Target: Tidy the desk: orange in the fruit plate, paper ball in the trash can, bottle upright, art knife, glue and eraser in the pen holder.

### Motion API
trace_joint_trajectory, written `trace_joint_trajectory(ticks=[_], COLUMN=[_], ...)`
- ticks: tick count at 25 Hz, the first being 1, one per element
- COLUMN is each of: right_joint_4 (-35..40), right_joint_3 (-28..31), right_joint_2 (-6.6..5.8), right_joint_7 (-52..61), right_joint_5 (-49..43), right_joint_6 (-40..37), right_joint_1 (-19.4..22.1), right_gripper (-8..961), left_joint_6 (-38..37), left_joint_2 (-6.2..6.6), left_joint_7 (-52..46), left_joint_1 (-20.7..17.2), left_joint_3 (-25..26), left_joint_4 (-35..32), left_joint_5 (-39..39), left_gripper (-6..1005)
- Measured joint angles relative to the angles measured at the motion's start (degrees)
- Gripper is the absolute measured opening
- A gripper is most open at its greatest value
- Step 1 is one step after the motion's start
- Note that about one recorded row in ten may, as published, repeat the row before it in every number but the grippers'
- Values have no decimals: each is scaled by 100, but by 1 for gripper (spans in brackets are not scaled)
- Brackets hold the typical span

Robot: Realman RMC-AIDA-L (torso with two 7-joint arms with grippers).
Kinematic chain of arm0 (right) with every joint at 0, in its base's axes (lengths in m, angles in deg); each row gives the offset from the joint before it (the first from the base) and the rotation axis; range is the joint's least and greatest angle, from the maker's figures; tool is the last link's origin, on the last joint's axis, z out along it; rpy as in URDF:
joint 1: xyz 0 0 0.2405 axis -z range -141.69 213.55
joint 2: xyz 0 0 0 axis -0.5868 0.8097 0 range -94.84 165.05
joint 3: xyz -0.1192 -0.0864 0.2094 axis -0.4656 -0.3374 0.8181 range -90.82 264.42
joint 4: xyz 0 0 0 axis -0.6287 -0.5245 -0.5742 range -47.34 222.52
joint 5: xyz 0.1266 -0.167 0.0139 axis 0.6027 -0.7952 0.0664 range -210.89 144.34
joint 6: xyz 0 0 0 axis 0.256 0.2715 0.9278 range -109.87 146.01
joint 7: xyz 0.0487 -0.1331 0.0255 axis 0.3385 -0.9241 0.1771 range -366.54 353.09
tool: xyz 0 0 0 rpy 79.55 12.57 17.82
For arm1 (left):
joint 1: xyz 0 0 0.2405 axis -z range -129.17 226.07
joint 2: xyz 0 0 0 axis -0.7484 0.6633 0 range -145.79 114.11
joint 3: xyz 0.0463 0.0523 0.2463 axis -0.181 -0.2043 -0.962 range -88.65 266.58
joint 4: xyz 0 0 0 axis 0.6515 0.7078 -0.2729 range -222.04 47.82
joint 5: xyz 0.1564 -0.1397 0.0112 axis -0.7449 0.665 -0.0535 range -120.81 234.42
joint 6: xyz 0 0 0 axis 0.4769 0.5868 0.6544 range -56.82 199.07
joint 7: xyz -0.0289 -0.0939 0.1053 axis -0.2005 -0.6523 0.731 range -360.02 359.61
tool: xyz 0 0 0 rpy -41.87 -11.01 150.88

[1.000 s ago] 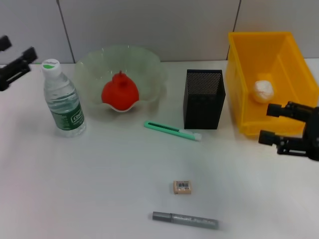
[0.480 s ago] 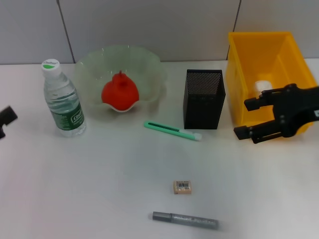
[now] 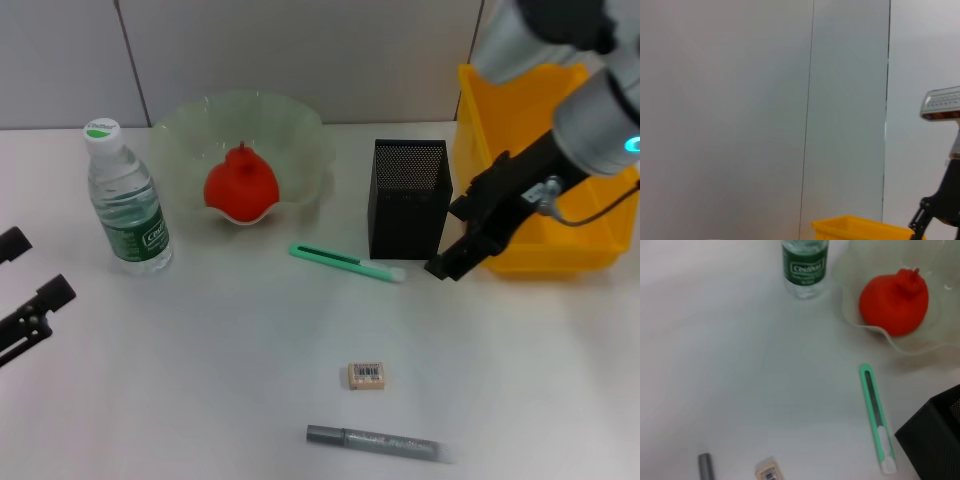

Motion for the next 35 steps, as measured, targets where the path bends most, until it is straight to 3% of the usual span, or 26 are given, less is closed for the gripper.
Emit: trace_joint_trajectory(ticks=[6, 16, 21, 35], right_joint_4=[-728, -2547, -3050, -3329], right_joint_3=[-897, -1055, -1066, -1087], right_joint_2=[14, 32, 38, 56], right_joint_7=[375, 180, 89, -37], right_joint_5=[-216, -192, -182, 35], right_joint_6=[1088, 2565, 2971, 3274], right_joint_1=[-218, -762, -841, -827], right_gripper=[841, 841, 841, 841], left_joint_6=[61, 89, 91, 90], left_joint_2=[-3, -9, -41, -57], left_joint_7=[136, 144, 139, 104], left_joint_1=[76, 210, 212, 199], left_joint_3=[-1, -43, -22, 5], left_joint_4=[239, 272, 277, 287], left_joint_5=[-171, -473, -478, -479], left_gripper=[754, 754, 754, 755])
